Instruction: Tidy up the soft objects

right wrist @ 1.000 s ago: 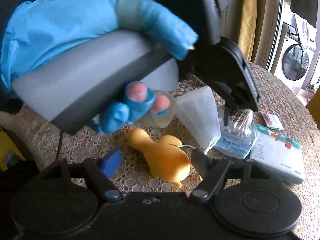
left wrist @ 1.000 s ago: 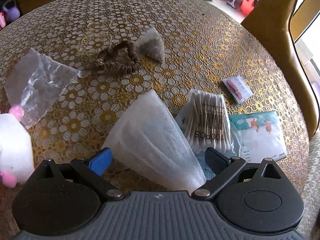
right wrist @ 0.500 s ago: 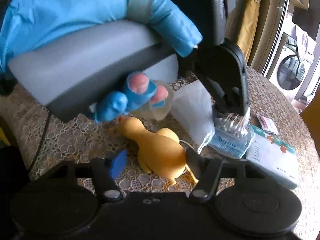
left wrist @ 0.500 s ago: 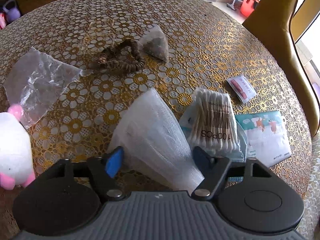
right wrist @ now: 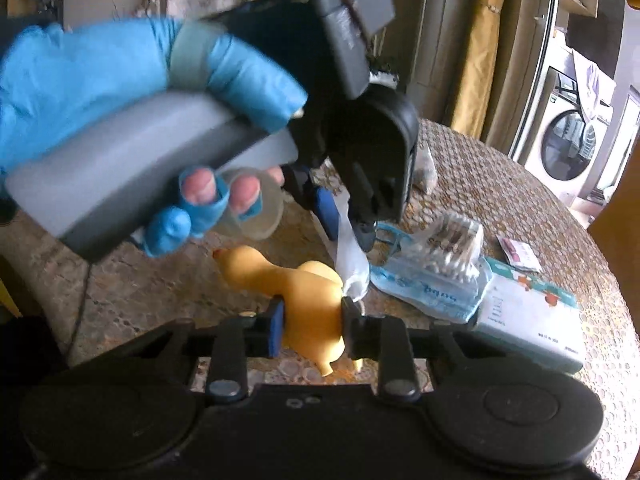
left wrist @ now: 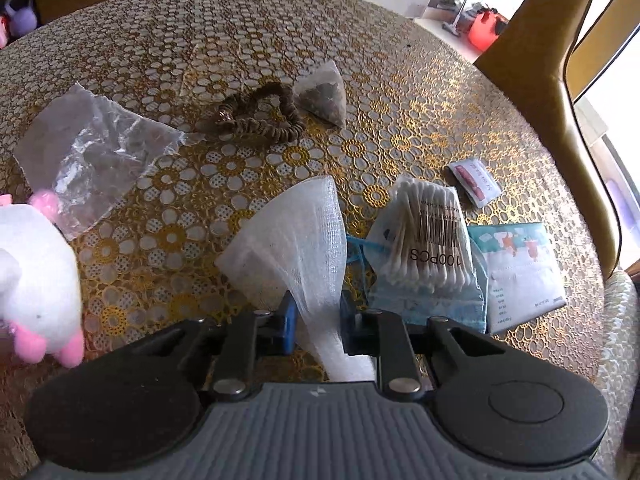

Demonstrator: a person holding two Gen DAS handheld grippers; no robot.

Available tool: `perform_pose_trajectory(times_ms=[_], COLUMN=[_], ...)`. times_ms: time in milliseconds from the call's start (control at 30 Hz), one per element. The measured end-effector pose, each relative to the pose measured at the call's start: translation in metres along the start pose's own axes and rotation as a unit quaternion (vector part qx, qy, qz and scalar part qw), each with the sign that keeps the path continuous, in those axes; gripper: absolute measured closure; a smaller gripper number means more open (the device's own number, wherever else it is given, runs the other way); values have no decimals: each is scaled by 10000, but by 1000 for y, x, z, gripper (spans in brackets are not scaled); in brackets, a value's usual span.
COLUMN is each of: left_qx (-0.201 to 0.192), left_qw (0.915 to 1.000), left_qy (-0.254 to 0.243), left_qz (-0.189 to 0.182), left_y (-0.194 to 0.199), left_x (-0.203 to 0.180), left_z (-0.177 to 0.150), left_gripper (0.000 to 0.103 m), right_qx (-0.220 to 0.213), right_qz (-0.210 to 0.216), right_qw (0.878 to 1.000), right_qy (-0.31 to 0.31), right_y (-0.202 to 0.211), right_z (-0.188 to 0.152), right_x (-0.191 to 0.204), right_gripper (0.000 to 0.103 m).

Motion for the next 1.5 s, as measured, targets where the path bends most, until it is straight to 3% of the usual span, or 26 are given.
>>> perform_pose_trajectory(times_ms=[267, 733, 1133, 1500], left_qx=[-252, -694, -1157, -1416], left_qw=[9994, 9952, 9916, 9898], left_qy=[-186, -388, -389, -156], left_qz=[-156, -563, -428, 32], left_y=[34, 131, 218, 263], left_x=[25, 48, 103, 185], left_z=[-3, -13, -9, -2], left_gripper=[85, 85, 85, 85], right_qx=[-512, -706, -879, -736], right_qz=[350, 52, 357, 670], right_qw=[9965, 9862, 9867, 9867], right_qy=[-556, -1495, -1322, -1284], right_y=[42, 80, 96, 68], right_z=[23, 66, 113, 151], right_x=[-5, -32, 16, 73], right_gripper=[76, 75, 75, 74])
Point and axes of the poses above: each gripper's, at about its wrist camera, not at the fingertips, and y roughly against the way its jaws point, x to its left, z to its top, the point moved 8 cm from there along -y, roughly the way its jaws point, and after that the axes turned 10 degrees about -x, right-handed, at the moved point
